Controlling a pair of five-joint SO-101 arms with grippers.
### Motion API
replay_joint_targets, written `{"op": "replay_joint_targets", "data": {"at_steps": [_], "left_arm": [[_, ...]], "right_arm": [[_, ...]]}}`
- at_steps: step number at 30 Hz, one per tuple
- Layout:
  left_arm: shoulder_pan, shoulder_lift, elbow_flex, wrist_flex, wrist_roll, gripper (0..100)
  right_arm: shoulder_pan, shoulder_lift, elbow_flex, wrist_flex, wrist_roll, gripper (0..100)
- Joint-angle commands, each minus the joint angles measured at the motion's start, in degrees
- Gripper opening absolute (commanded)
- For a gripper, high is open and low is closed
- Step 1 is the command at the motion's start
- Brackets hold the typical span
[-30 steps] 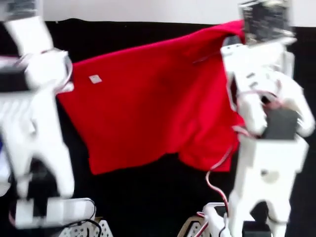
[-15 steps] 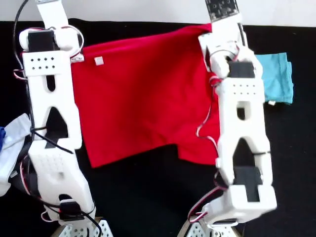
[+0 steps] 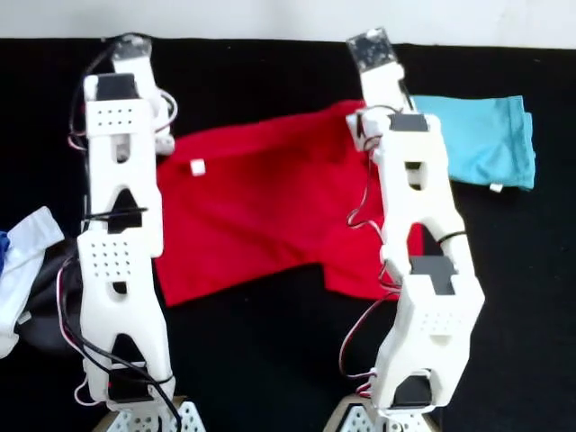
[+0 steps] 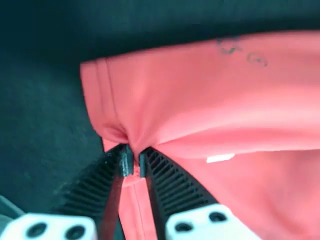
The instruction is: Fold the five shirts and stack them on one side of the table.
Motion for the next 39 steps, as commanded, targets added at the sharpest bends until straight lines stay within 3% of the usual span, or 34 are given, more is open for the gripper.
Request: {"op": "replay_joint_targets", "data": {"at_steps": [1, 6, 13, 17, 28, 39], "left_arm": [[0.48, -1.01, -2.51, 4.92, 0.00, 1], [0.04, -8.66, 3.38, 7.30, 0.09, 1], [2.15, -28.26, 36.00, 7.21, -0.09, 1], [2.33, -35.47, 50.07, 3.16, -1.32, 1], [4.53, -44.00, 73.98, -7.82, -1.23, 1], [4.97, -44.00, 77.58, -13.36, -1.23, 1]], "right_arm": [[1.10, -3.91, -3.74, 7.69, 0.09, 0.5], [3.91, -11.74, -3.74, 22.02, 0.26, 0.5], [4.97, -14.37, -3.56, 38.11, 8.97, 0.5], [6.02, -14.46, -2.33, 44.62, 11.08, 0.5], [15.52, -14.55, 15.25, 39.87, 16.44, 0.5], [12.79, -14.37, 19.12, 34.24, 16.09, 0.8]]}}
